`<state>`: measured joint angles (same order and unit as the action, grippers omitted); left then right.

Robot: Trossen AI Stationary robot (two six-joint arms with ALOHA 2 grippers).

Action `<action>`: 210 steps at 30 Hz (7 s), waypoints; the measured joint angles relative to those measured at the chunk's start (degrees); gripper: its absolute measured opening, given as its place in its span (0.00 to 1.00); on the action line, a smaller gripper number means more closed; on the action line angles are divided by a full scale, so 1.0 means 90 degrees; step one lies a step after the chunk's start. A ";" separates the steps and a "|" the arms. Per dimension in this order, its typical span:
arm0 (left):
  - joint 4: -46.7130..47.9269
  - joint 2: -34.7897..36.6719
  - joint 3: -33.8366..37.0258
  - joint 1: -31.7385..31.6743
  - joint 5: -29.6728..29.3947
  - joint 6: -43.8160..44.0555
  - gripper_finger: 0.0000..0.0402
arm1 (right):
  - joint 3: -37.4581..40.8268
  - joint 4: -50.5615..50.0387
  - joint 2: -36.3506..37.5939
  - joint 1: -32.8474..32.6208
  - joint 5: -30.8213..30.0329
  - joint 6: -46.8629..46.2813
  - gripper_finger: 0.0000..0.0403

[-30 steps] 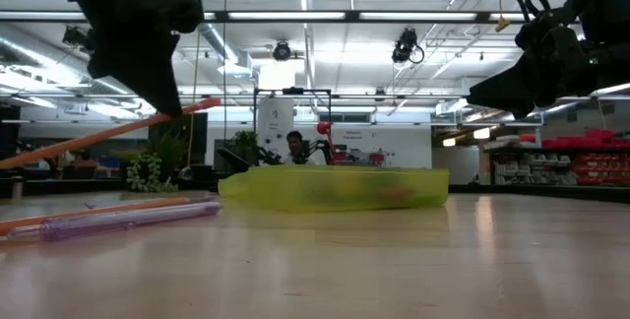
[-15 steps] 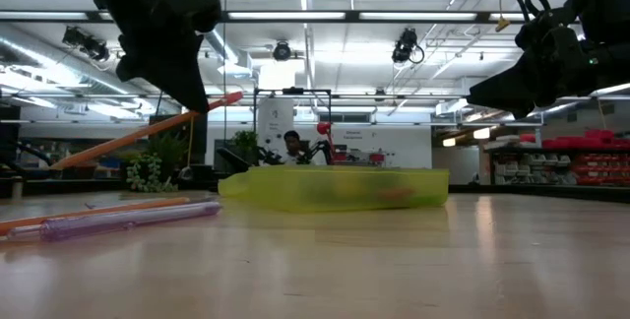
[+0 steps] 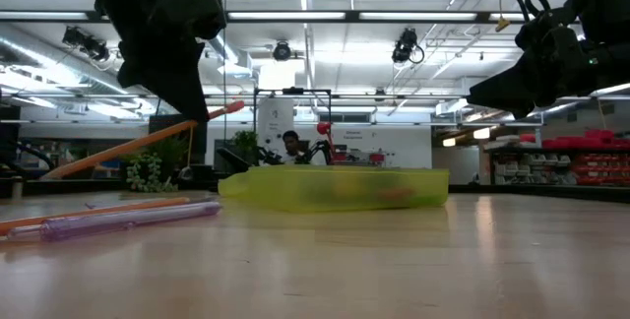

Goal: Pack school essentials
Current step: Put the left orange pencil into the yellow supply box, then put the orange pencil into the yellow supply box

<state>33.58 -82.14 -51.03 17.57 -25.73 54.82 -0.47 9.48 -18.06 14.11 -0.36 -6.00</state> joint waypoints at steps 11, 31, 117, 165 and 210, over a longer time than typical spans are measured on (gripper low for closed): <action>-0.0098 -0.0054 0.0000 -0.0018 0.0053 -0.0017 0.06 | 0.0002 -0.0015 0.0000 0.0002 0.0000 0.0002 0.39; -0.1119 -0.0054 0.0000 -0.0611 0.0562 -0.0799 0.07 | 0.0002 -0.0017 0.0000 0.0002 -0.0002 0.0002 0.39; -0.2744 -0.1249 -0.1685 -0.1684 0.1151 -0.3171 0.07 | 0.0002 -0.0068 0.0000 0.0002 0.0000 0.0000 0.39; -0.4215 -0.2670 -0.1681 -0.1564 0.1842 -0.3377 0.23 | 0.0002 -0.0244 -0.0015 0.0002 -0.0001 0.0001 0.39; -0.1667 -0.2145 -0.1678 -0.0839 0.1050 -0.4921 0.20 | 0.0002 -0.0346 -0.0073 0.0000 0.0000 0.0002 0.39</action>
<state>18.58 -101.45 -66.13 10.02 -16.29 10.53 -0.45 6.36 -18.72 14.11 -0.36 -5.98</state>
